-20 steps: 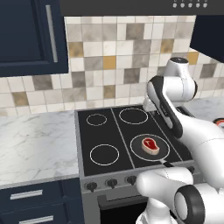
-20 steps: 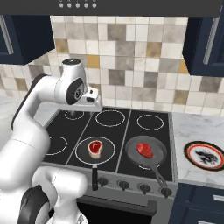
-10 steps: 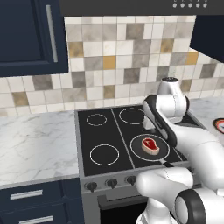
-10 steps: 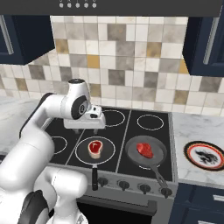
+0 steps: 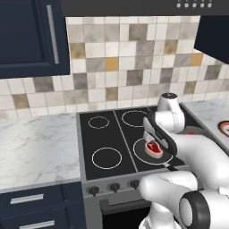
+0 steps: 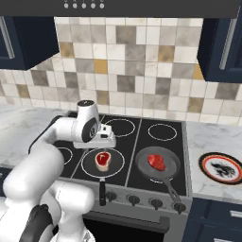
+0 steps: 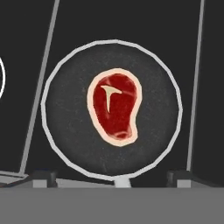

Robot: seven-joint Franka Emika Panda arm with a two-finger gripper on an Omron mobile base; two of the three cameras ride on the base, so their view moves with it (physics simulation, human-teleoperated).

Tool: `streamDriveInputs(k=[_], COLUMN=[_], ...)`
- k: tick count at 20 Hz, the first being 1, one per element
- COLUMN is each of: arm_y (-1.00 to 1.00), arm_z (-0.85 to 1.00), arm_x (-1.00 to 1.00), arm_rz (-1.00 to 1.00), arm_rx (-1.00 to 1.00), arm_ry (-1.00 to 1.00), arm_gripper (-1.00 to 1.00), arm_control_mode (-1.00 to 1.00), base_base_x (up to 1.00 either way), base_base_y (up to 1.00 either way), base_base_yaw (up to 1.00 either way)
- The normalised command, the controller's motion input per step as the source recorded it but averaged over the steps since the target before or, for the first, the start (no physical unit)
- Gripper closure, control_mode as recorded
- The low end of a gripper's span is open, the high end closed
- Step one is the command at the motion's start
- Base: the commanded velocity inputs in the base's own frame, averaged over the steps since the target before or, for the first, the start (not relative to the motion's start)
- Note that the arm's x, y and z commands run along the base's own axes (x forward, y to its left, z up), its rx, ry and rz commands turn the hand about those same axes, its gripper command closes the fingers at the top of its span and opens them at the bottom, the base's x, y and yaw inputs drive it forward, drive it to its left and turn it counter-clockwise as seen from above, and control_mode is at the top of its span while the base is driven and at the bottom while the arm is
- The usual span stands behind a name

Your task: Place one of the steaks on the plate and the other in the bowl. Then place the bowl in the fridge.

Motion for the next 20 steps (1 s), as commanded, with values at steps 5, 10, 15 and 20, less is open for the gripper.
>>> streamDriveInputs(k=[5, 10, 15, 20], arm_y=[-0.08, -0.17, -0.04, 0.00], arm_z=[-0.67, -0.65, -0.15, -0.08], arm_x=[0.13, 0.06, 0.14, 0.15], arm_rz=[0.05, 0.06, 0.07, 0.07], arm_rx=[-0.02, 0.00, 0.00, 0.00], arm_ry=[0.00, 0.01, 0.01, 0.00], arm_gripper=[-1.00, -1.00, -1.00, -1.00], arm_control_mode=[-1.00, -1.00, -1.00, -1.00], base_base_x=[0.00, 0.00, 0.00, 0.00], base_base_y=[0.00, 0.00, 0.00, 0.00], base_base_yaw=[0.00, 0.00, 0.00, 0.00])
